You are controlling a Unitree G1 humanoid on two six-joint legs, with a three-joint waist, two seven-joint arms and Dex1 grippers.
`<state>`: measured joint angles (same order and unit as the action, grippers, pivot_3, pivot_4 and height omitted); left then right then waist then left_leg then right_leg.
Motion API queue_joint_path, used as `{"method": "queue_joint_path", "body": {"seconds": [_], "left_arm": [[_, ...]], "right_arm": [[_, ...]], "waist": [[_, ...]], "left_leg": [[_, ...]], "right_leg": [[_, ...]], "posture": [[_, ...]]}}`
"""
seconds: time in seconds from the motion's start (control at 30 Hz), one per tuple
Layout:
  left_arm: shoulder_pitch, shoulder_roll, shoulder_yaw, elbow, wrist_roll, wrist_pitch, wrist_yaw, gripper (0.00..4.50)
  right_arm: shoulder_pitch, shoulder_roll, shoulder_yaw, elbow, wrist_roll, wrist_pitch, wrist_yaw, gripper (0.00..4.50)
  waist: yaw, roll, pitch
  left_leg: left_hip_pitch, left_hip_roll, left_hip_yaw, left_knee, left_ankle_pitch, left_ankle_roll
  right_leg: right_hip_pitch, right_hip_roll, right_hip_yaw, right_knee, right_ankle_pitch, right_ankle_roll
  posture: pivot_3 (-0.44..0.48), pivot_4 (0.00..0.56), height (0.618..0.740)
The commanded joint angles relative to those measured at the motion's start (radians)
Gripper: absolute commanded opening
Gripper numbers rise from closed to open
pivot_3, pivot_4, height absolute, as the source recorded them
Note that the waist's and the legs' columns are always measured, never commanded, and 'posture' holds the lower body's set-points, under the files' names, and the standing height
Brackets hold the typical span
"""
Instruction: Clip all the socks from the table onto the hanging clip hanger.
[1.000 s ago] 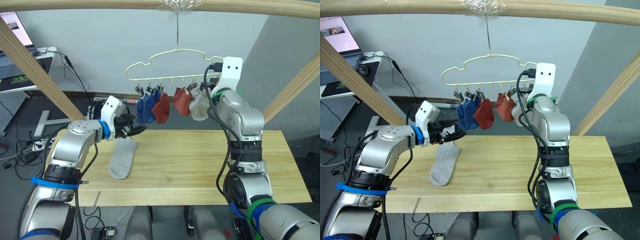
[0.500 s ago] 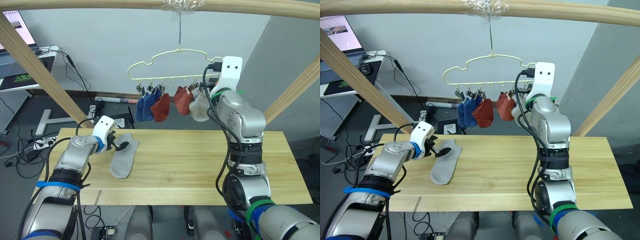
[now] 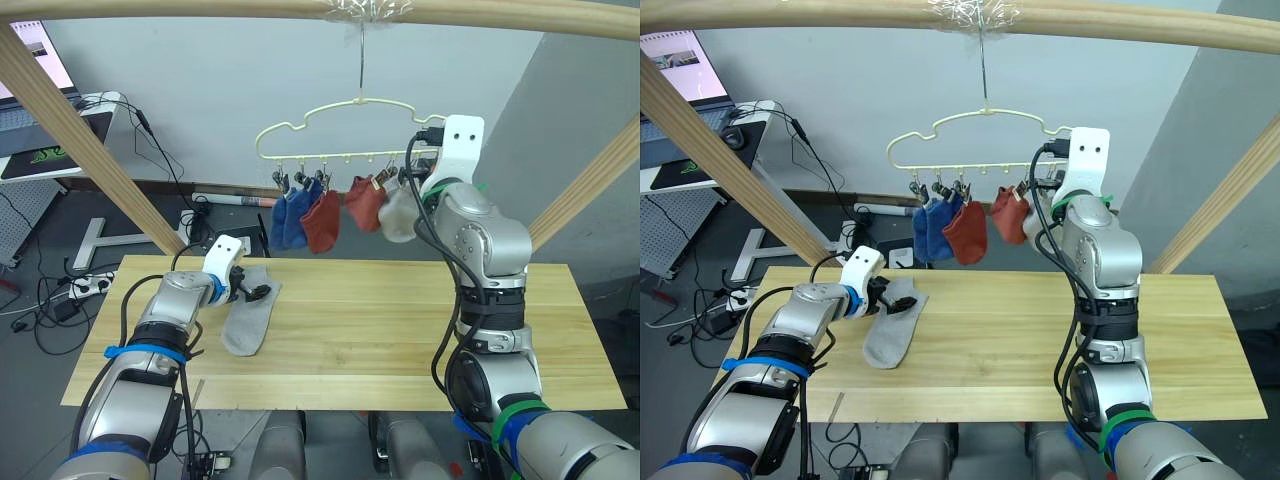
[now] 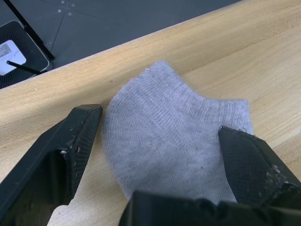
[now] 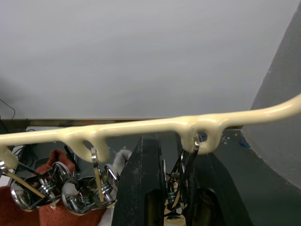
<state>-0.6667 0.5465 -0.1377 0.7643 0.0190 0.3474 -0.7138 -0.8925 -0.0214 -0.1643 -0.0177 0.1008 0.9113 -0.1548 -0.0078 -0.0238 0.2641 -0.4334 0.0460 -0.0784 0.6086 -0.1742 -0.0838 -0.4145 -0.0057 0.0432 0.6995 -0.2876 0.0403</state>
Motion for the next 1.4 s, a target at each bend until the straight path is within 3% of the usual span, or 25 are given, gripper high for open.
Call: {"method": "queue_joint_path", "body": {"seconds": [0.03,0.1,0.2,0.57,0.77,0.93,1.13,1.4], "left_arm": [[0.025,0.002,-0.028,0.035,0.043,0.023,-0.003,4.49],[0.028,0.003,-0.029,0.036,0.043,0.025,-0.008,4.49],[0.033,0.006,-0.029,0.039,0.045,0.025,-0.008,3.91],[0.037,0.013,-0.027,0.036,0.040,0.022,-0.026,0.70],[0.064,0.004,-0.001,-0.062,-0.021,0.057,-0.110,0.70],[0.100,-0.041,0.031,-0.335,-0.157,0.220,-0.224,0.70],[0.042,-0.156,0.029,-0.592,-0.287,0.409,-0.221,0.70],[-0.112,-0.346,0.001,-0.532,-0.296,0.395,-0.117,0.70]], "right_arm": [[-0.006,0.001,0.001,-0.054,0.005,0.001,-0.002,0.10],[-0.007,0.000,0.000,-0.054,0.006,0.002,-0.001,0.10],[-0.008,0.000,0.000,-0.054,0.007,0.004,0.000,0.10],[-0.002,0.002,0.000,-0.064,0.006,0.014,-0.001,0.10],[-0.004,0.005,-0.002,-0.063,0.009,0.018,0.000,0.10],[-0.014,0.011,-0.007,-0.062,0.015,0.027,0.000,0.10],[-0.024,0.024,-0.020,-0.078,0.023,0.057,-0.002,0.10],[-0.039,0.027,-0.034,-0.091,0.028,0.088,-0.007,0.10]], "waist": [[0.000,0.000,0.000],[-0.001,0.000,0.000],[-0.001,0.000,0.000],[-0.008,0.000,0.000],[-0.019,0.000,0.000],[-0.019,0.000,0.000],[-0.014,0.000,0.000],[-0.021,0.000,0.000]], "left_leg": [[0.000,0.000,0.000,0.000,0.000,0.000],[0.000,0.000,0.000,0.000,0.000,0.000],[0.000,0.000,0.000,0.000,0.000,0.000],[0.001,0.000,0.000,0.000,0.001,0.001],[0.001,0.000,0.000,0.000,0.001,0.002],[0.000,0.000,0.000,-0.001,0.001,0.002],[-0.001,0.000,-0.001,0.000,0.001,0.002],[-0.001,0.000,-0.001,0.000,0.001,0.002]], "right_leg": [[0.000,0.000,0.000,0.000,0.000,0.000],[0.000,0.000,0.000,0.000,0.000,0.000],[0.000,0.000,0.000,0.000,0.000,0.000],[0.000,0.000,0.000,0.001,0.001,-0.001],[0.000,0.000,0.000,0.001,0.001,-0.001],[0.000,0.000,0.000,0.000,0.001,-0.001],[0.000,0.000,-0.001,0.000,0.001,-0.001],[0.000,0.000,0.000,-0.001,0.001,-0.001]], "posture": [[0.091,0.217,0.740],[0.091,0.217,0.740],[0.094,0.216,0.740],[0.088,0.214,0.740],[0.089,0.215,0.740],[0.089,0.215,0.740],[0.078,0.213,0.740],[0.062,0.209,0.740]]}}
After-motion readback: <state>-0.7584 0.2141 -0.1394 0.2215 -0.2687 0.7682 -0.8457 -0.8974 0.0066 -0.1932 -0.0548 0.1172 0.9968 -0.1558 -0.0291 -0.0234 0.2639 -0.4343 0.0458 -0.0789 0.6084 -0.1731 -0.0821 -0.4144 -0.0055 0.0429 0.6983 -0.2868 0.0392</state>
